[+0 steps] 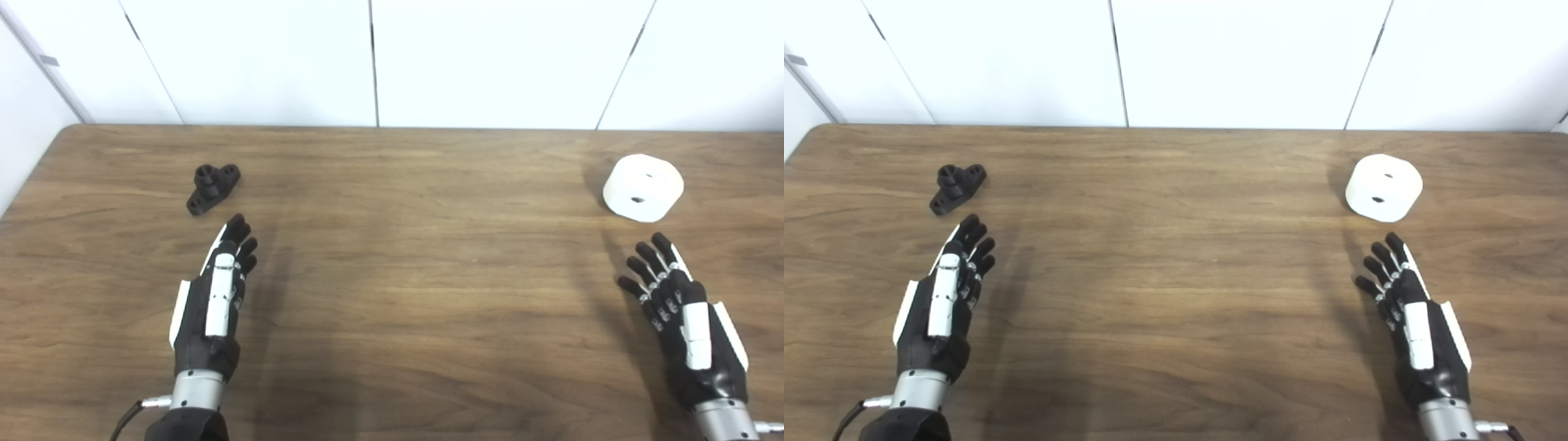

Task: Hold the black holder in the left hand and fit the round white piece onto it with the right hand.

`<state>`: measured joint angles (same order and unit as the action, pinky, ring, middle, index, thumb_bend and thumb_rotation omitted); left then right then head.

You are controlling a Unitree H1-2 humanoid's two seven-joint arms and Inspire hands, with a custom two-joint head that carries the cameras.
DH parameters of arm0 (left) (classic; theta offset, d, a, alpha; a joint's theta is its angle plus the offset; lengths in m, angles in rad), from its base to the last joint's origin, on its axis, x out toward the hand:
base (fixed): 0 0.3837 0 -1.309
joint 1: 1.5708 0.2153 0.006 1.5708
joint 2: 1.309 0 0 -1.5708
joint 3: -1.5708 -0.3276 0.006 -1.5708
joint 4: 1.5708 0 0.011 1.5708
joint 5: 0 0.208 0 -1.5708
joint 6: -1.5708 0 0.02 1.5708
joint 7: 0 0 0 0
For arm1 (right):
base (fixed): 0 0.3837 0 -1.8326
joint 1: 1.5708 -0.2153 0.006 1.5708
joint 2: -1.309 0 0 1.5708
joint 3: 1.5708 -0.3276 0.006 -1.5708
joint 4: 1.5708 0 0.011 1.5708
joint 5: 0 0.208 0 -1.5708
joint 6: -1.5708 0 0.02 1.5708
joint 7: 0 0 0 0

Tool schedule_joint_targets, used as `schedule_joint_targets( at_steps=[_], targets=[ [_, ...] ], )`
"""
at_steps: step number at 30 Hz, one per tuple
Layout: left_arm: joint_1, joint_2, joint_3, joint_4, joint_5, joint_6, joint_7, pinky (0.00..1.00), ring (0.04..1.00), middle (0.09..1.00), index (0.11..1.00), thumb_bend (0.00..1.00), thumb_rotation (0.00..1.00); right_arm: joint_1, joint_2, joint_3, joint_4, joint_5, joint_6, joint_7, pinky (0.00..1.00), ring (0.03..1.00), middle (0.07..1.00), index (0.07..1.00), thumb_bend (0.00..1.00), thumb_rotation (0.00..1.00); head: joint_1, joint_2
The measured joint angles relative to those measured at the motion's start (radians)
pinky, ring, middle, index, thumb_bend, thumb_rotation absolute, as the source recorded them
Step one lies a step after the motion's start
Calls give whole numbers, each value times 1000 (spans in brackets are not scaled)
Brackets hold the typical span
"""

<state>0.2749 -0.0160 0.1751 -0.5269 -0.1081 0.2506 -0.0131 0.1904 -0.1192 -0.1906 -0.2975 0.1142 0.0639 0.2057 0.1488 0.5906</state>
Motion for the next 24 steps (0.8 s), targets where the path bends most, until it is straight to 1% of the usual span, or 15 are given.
schedule_joint_targets(
  at_steps=[7,8,10,13,15,16,18,20,22,24],
  targets=[
    [0,0,0,0,0,0,0,952,948,966,953,357,900,0,0,1,-1,0,0,0,866,936,952,976,719,977,0,0],
    [0,0,0,0,-1,0,0,951,948,967,955,357,901,0,0,1,-1,0,0,0,869,937,953,977,717,975,11,3],
    [0,0,0,0,-2,0,0,944,944,966,953,366,896,0,0,1,-3,0,0,0,873,940,954,977,713,978,17,0],
    [0,0,-1,0,-1,1,0,920,933,961,952,352,891,1,0,1,-3,0,1,0,859,929,947,971,708,971,21,-6],
    [0,0,-2,0,-1,1,0,906,924,954,947,345,884,1,0,1,-3,0,1,0,866,929,947,975,703,976,60,-31],
    [0,0,-3,0,-1,1,0,899,920,952,944,346,871,1,0,0,-3,0,1,0,868,929,946,977,700,977,69,-35],
    [0,0,-6,0,-1,1,0,879,913,948,937,345,830,1,0,-1,-3,1,1,0,892,951,963,994,669,997,127,-63],
    [0,-1,-12,0,2,1,0,873,912,951,938,341,811,1,0,-1,-2,2,0,0,901,961,970,997,661,1000,136,-69],
    [0,-2,-18,0,5,0,0,876,912,954,940,345,800,1,0,-1,1,2,-1,1,912,967,979,999,663,1000,179,-98],
    [0,-2,-23,0,7,0,0,892,915,953,940,348,785,0,-1,-1,12,6,-12,2,918,966,983,1000,675,1000,189,-109]
  ],
)
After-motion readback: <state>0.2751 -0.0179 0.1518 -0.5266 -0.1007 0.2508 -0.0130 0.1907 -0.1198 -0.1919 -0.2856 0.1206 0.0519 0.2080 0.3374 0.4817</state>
